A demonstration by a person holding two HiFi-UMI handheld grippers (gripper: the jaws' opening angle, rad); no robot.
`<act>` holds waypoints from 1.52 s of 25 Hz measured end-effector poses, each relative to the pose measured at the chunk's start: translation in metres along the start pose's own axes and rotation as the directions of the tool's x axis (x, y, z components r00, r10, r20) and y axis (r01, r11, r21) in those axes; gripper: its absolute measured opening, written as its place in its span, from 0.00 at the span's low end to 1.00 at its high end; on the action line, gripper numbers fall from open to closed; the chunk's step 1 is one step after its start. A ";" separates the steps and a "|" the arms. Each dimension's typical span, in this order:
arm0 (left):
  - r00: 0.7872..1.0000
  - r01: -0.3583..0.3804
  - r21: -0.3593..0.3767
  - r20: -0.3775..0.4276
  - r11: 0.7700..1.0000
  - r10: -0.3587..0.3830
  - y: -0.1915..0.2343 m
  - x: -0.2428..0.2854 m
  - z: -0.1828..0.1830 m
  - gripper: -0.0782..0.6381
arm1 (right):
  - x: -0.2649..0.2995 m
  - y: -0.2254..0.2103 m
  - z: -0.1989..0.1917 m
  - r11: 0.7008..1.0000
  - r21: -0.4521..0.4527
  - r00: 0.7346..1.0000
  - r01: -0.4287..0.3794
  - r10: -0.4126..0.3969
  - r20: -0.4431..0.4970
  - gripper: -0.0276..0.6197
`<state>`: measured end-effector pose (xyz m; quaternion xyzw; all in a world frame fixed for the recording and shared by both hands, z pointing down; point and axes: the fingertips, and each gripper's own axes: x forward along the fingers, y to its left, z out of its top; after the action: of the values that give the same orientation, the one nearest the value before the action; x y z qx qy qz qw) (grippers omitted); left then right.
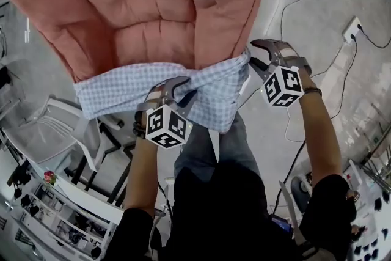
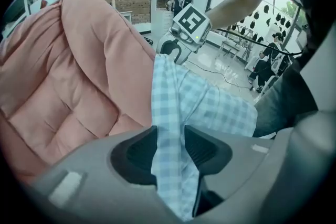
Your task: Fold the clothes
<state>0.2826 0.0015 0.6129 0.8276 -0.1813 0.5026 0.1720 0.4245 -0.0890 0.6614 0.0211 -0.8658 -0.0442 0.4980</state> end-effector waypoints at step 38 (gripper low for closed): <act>1.000 0.008 0.219 0.003 0.976 -0.009 -0.013 -0.032 -0.025 0.14 | -0.112 0.048 0.006 0.946 0.166 0.960 0.279 -0.268 -0.085 0.10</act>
<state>0.2556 0.0283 0.5943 0.8432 -0.1216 0.5172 0.0817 0.4762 -0.0322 0.5666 0.1863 -0.8393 -0.0356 0.5094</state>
